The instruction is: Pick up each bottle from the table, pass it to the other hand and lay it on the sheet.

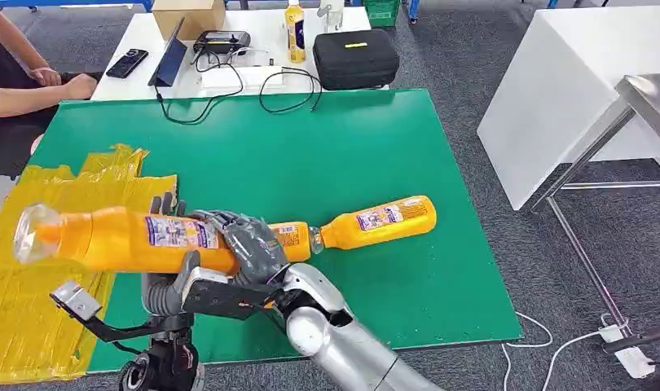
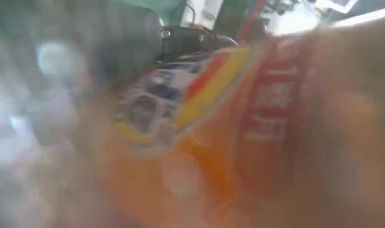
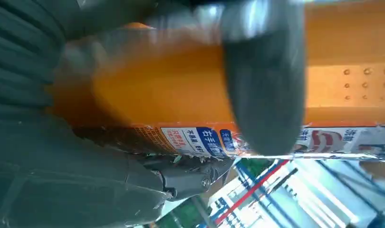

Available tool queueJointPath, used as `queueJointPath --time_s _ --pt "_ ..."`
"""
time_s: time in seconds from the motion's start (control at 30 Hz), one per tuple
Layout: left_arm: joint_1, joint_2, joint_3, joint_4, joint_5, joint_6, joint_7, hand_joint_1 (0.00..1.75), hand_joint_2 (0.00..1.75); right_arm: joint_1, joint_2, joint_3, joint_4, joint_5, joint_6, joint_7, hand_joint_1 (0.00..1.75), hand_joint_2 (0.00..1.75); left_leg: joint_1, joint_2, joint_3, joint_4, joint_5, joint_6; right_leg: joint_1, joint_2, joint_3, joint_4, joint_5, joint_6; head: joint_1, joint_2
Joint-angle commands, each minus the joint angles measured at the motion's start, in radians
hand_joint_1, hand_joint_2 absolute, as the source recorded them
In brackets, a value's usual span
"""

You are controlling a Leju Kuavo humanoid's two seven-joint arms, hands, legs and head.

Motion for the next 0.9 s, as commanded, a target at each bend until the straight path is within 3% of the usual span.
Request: queueJointPath --time_s 0.03,0.5,0.53,0.57,0.9 --pt "-0.026 -0.013 0.06 0.008 0.029 0.01 -0.002 0.0 1.75 0.035 -0.003 0.195 0.091 0.003 0.03 -0.015 1.75 1.75 0.001 -0.001 0.002 -0.002 0.0 -0.001 0.001 -0.002 0.003 -0.002 0.0 -0.001 0.0 0.0" --pt "-0.024 -0.032 0.094 0.006 0.066 0.028 -0.005 0.0 1.75 0.049 -0.003 0.242 0.119 -0.026 0.014 -0.015 1.75 1.75 0.002 -0.003 0.003 -0.002 0.0 -0.002 0.002 -0.004 0.004 -0.003 0.0 -0.001 0.0 0.0" --pt "-0.022 -0.036 0.096 0.0 0.07 0.029 -0.007 0.8 1.75 0.051 -0.003 0.242 0.125 -0.027 0.01 -0.016 1.75 1.75 0.001 -0.002 0.002 -0.002 0.0 -0.001 0.001 -0.003 0.003 -0.003 0.0 -0.001 0.0 0.0" --pt "-0.021 -0.039 0.098 -0.004 0.078 0.027 -0.01 1.75 1.75 0.052 -0.003 0.24 0.127 -0.03 0.006 -0.018 1.75 1.75 0.002 -0.003 0.003 -0.003 0.001 -0.002 0.002 -0.004 0.004 -0.004 0.0 -0.001 0.0 0.0" --pt "-0.018 -0.039 0.098 -0.013 0.09 0.027 -0.014 1.75 1.75 0.061 -0.011 0.217 0.119 -0.031 0.003 -0.029 1.75 1.75 0.001 -0.003 0.001 -0.001 0.0 -0.001 0.001 -0.004 0.002 -0.002 0.0 -0.001 0.0 0.0"
